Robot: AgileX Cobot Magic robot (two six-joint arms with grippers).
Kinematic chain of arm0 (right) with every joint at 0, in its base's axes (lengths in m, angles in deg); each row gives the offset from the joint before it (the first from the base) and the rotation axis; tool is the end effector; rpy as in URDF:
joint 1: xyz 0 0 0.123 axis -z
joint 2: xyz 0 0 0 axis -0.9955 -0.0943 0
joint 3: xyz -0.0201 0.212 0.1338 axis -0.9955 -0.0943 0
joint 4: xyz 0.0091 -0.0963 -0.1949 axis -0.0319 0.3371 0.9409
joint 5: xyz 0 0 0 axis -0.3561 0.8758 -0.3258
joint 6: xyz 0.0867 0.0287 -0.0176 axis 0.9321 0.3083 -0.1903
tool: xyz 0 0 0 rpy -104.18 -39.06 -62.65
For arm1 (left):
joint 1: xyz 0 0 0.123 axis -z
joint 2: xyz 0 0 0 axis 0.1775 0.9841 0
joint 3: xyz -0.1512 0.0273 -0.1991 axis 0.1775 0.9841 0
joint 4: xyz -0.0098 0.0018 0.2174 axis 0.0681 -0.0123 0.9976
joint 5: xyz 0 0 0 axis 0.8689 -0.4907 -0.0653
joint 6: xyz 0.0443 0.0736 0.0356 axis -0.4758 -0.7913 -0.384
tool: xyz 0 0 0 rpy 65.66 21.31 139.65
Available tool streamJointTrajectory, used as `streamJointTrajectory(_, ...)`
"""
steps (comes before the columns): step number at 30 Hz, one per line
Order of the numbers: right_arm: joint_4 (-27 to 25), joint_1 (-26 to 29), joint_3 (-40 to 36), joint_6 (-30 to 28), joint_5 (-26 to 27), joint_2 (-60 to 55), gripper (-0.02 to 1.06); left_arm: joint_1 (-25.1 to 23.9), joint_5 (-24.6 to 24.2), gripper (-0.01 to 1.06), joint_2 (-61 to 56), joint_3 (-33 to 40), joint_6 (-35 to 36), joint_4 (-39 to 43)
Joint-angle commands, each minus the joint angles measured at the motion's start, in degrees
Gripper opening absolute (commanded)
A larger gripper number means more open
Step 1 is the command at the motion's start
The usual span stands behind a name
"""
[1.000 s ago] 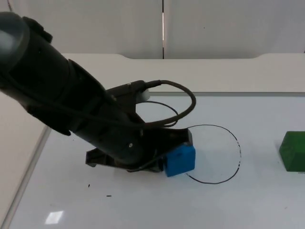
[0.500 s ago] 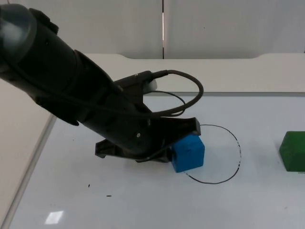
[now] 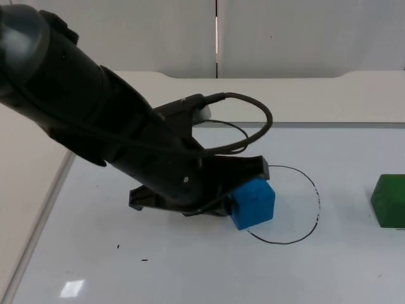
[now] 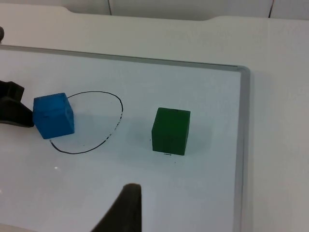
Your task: Push the two cubes into the marked area.
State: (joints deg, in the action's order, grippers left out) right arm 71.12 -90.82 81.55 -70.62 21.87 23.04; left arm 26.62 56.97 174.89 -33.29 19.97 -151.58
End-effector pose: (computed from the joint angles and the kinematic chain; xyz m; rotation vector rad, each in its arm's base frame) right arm -0.0023 0.0042 0.2622 -0.1361 2.0512 0.1195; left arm 0.2539 -0.2084 0.0938 0.0389 2.7029 -0.6536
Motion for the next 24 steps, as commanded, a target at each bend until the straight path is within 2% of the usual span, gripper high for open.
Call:
streamJointTrajectory(1,0.3,0.3,-0.2,-0.2,0.4,0.3,1.05,0.9,0.6,0.0,0.1,-0.3,-0.5,-0.8)
streamJointTrajectory(6,0.3,0.3,-0.2,-0.2,0.4,0.3,1.05,1.9,1.0,0.0,0.1,-0.3,-0.5,-0.8)
streamJointTrajectory(12,0.3,0.3,-0.2,-0.2,0.4,0.3,1.05,2.0,4.9,0.0,0.1,-0.4,-1.1,-0.7)
streamJointTrajectory(24,0.3,0.3,-0.2,-0.2,0.4,0.3,1.05,2.0,4.9,0.0,0.1,-1.6,-3.9,-0.6)
